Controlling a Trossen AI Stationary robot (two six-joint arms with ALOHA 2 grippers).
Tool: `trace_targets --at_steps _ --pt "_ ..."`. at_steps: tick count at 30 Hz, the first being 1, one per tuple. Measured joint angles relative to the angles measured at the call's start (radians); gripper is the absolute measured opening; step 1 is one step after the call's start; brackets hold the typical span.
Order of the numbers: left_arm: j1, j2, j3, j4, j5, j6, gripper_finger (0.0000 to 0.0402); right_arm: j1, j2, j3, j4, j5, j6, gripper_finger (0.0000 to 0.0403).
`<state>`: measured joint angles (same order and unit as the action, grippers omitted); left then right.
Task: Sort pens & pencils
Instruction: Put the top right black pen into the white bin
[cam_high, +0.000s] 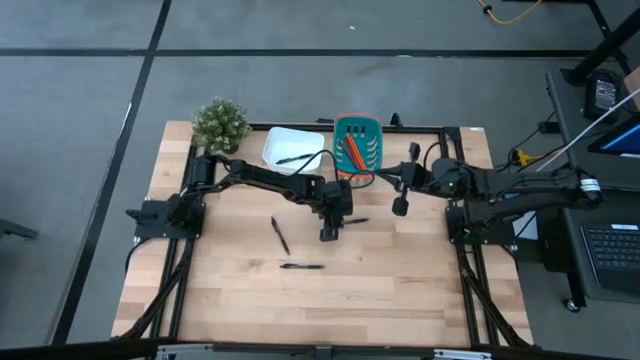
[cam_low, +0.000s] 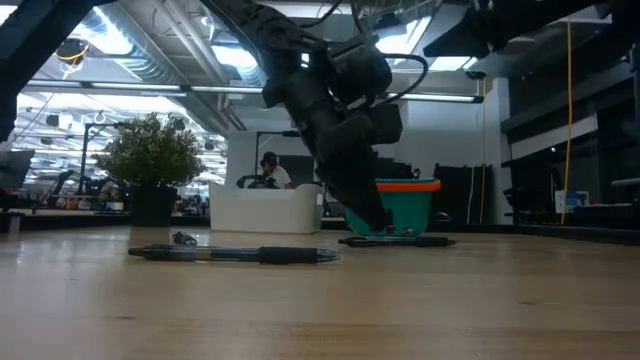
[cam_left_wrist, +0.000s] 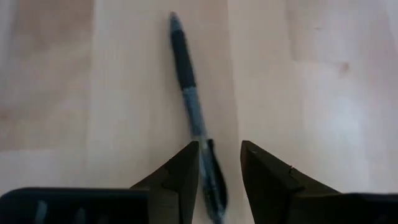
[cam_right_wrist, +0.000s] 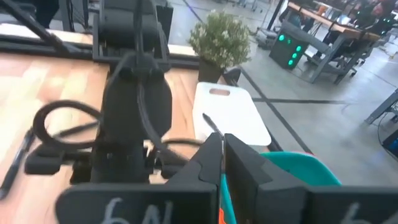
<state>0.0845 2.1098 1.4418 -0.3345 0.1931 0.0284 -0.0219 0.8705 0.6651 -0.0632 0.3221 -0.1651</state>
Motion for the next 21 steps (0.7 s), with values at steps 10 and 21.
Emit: trace_targets --at_steps 10,21 --pt "0.012 0.042 0.003 0.011 -0.026 -0.006 0.0112 0.0 -0.033 0.0 -0.06 -0.001 0.004 0.0021" --pt "0.014 0.056 0.006 -0.018 -0.027 -0.02 0.0102 0.0 -0.033 0.0 -0.09 -0.001 0.006 0.0021"
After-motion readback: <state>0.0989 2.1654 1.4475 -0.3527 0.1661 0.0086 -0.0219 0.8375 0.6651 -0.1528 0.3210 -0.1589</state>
